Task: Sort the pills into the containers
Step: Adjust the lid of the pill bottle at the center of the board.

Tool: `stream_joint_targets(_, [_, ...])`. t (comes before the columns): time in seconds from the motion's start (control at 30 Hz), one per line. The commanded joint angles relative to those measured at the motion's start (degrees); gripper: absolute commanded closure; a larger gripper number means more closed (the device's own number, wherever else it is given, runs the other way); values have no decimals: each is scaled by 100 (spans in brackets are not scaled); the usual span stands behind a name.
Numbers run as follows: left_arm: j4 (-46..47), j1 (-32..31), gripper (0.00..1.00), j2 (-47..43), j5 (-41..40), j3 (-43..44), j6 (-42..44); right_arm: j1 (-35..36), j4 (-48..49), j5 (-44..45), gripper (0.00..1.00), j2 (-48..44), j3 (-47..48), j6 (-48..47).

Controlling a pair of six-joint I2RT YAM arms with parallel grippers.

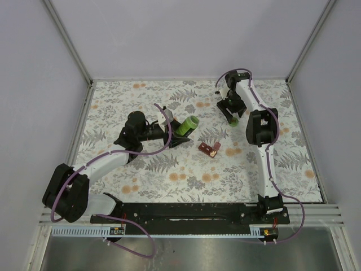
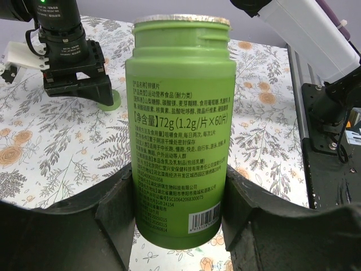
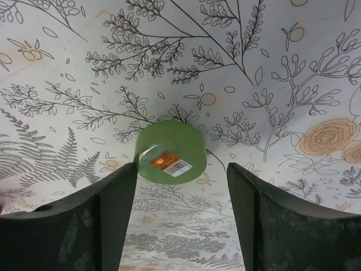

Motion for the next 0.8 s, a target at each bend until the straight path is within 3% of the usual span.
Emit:
stream_joint_targets(0.0, [223,25,100,-3,146,313,-18,79,-599,221,26,-25,116,-487])
stream_joint_targets(0.4, [21,25,100,120,172,445,34,132,-521,450,30,-156,-499,-1551])
stream_joint_targets(0.77, [-58,25,100,120,216,471,61,132,-529,-411,34,-508,-745,-1542])
